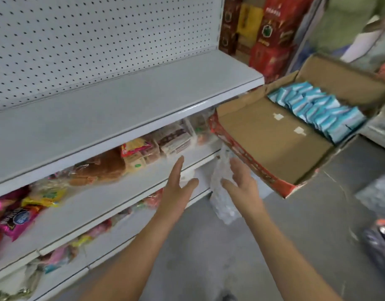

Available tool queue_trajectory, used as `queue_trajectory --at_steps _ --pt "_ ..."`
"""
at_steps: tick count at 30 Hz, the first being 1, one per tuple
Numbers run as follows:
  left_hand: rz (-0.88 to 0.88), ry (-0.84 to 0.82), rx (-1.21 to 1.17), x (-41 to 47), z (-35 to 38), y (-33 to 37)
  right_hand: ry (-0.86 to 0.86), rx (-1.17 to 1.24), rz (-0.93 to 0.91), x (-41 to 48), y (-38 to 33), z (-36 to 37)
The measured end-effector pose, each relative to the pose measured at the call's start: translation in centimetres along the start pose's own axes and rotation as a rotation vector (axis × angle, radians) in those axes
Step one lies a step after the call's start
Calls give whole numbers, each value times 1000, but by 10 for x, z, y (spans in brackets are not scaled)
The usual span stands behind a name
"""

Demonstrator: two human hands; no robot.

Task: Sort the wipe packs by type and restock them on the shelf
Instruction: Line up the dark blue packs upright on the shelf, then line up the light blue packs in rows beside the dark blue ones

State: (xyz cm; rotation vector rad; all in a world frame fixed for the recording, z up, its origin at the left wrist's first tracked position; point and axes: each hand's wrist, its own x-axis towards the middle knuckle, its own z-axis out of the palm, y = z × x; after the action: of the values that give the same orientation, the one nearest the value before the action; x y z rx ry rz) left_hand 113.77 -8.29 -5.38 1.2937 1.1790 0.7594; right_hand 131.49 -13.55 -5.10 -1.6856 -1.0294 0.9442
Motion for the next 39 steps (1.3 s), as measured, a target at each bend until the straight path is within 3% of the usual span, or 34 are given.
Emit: queue_trajectory --at_steps 10,17,29,33,39 --pt "25 -179 -33 69 237 35 193 118 94 48 59 -224" --pt "-14 -201 -44 159 346 33 201 12 120 141 91 -318" --pt "-160 -232 3 284 488 46 177 -209 327 299 120 -458" --pt "-169 -185 12 312 534 42 109 -243 311 362 144 -501" --pt "-202 26 69 348 613 39 -30 -528 132 463 186 -571"
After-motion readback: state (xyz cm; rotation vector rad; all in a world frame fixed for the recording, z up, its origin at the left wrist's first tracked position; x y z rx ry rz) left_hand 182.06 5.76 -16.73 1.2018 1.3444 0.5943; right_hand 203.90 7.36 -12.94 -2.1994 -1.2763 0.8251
